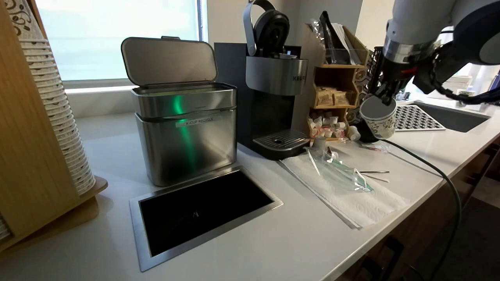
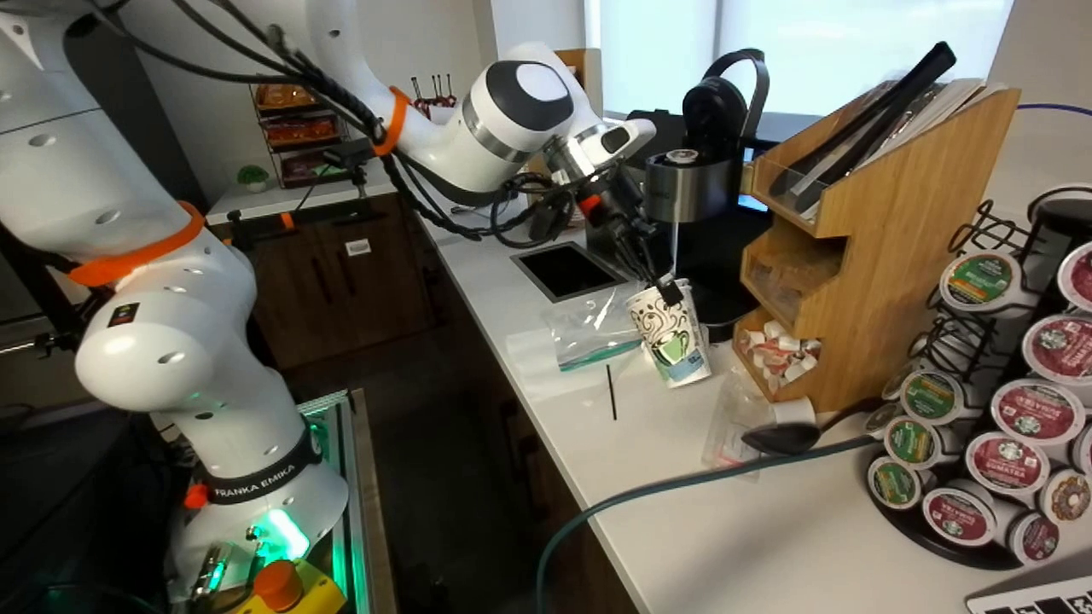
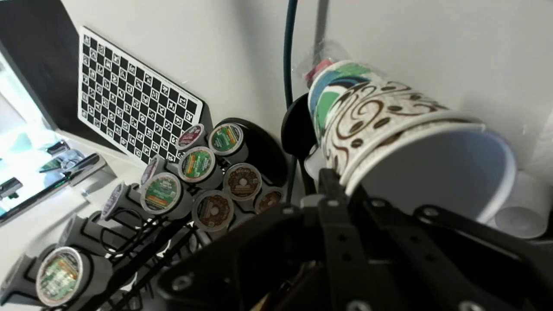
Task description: Place the two stacked coffee cups upright then put one coffee pod inside the cups.
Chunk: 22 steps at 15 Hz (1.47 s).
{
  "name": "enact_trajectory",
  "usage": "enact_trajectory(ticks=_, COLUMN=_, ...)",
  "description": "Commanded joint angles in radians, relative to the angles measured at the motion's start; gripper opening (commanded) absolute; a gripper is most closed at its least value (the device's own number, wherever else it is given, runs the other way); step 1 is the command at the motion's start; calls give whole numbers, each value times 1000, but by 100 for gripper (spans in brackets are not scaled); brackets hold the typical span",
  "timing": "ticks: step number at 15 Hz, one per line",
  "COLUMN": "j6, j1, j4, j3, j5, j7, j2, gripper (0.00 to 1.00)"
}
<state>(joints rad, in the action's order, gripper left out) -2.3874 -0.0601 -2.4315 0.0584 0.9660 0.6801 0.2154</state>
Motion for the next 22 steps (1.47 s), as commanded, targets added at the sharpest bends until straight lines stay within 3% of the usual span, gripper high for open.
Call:
enact_trajectory(ticks=1, j6=-116, j1=-47, j4=-188, j3=63, j5=-114, j7=-31, j2=222, gripper=1)
enact_trajectory(ticks=6, j6=-368, j1=-168, j4=-313, j3=161, j5=-241, j7=-53, j2=251, gripper=1)
enact_trajectory(ticks=9, j6=-552, j1=-211, j4=-346, j3=185, j5=-396, j7=-109, j2=206, gripper=1)
enact_trajectory(ticks=10, j6=-591, j1=-118, j4=-321, j3=278, j5=-397, j7=-81, j2=167, gripper=1)
enact_trajectory(ticks=12, j6=-683, j1=-35, j4=-328, j3=354, j5=-493, j7=-101, j2=132, gripper=1)
enact_trajectory(ticks=14, j6=-742, j1=130, j4=-328, j3=479, j5=-618, j7=-139, j2=104, gripper=1)
enact_trajectory(ticks=16, j6=-719, j1=277, j4=-327, j3=537, j5=-789, j7=-195, j2=139, gripper=1)
enact_trajectory(ticks=17, j6=-676, j1=356, j4=-325, j3=587, j5=-872, j7=-247, j2=185, gripper=1)
enact_trajectory(ticks=18, j6=-671, j1=434, j4=-321, j3=670, j5=-882, j7=-260, j2=206, gripper=1)
enact_trajectory(ticks=21, j6=-668, j1=485, j4=-325, j3=754, j5=-864, j7=-291, j2=238, gripper=1)
enact_trajectory(ticks=22, j6=-613, j1=327, j4=-312, j3=605, j5=-968, j7=-382, j2=163, gripper=1)
